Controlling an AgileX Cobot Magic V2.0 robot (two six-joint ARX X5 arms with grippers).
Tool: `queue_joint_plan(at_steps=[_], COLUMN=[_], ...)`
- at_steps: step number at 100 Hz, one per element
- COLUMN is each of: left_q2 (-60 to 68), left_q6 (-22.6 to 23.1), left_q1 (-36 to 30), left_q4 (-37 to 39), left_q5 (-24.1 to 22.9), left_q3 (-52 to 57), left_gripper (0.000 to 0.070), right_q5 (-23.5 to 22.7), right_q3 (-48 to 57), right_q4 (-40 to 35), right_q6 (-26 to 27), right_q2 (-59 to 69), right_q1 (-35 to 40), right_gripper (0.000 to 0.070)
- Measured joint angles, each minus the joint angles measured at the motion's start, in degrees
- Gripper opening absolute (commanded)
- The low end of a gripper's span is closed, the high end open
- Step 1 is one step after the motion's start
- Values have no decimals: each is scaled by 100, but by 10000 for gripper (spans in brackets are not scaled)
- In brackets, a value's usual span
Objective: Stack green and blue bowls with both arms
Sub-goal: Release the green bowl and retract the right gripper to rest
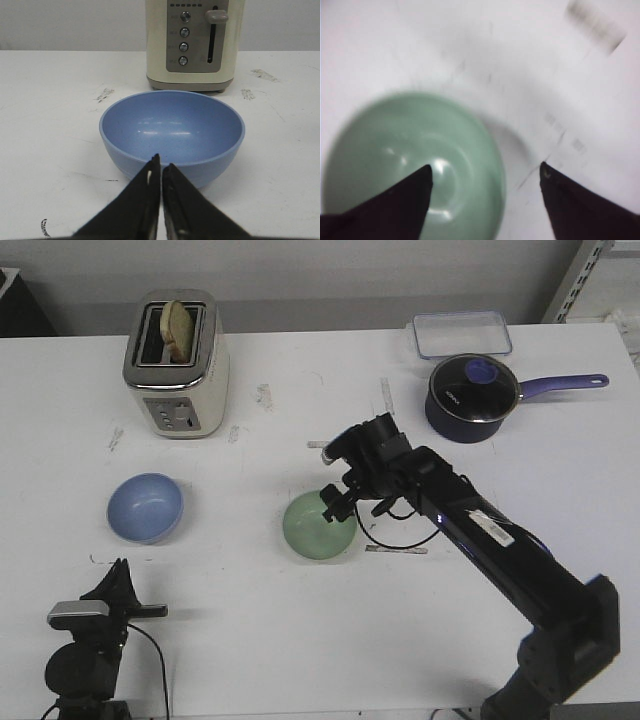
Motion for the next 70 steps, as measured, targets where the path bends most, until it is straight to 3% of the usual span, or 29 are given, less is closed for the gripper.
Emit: queue_joint_plan(at_steps=[7, 42, 70], left_q2=[0, 0, 0], left_q6=[-2, 0, -2], left_q1=[0, 0, 0], left_q4=[0, 0, 0], left_q5=[0, 0, 0], left_q3=[0, 0, 0], left_gripper=[1, 1, 1], right_q5=[44, 1191, 1532], right_q3=[0, -247, -2802], right_q4=[162, 175, 1108], right_q6=[15, 138, 247], right_q2=[-422, -2168, -4159], right_q1=[-116, -1572, -2590], right_gripper=[0, 0, 0])
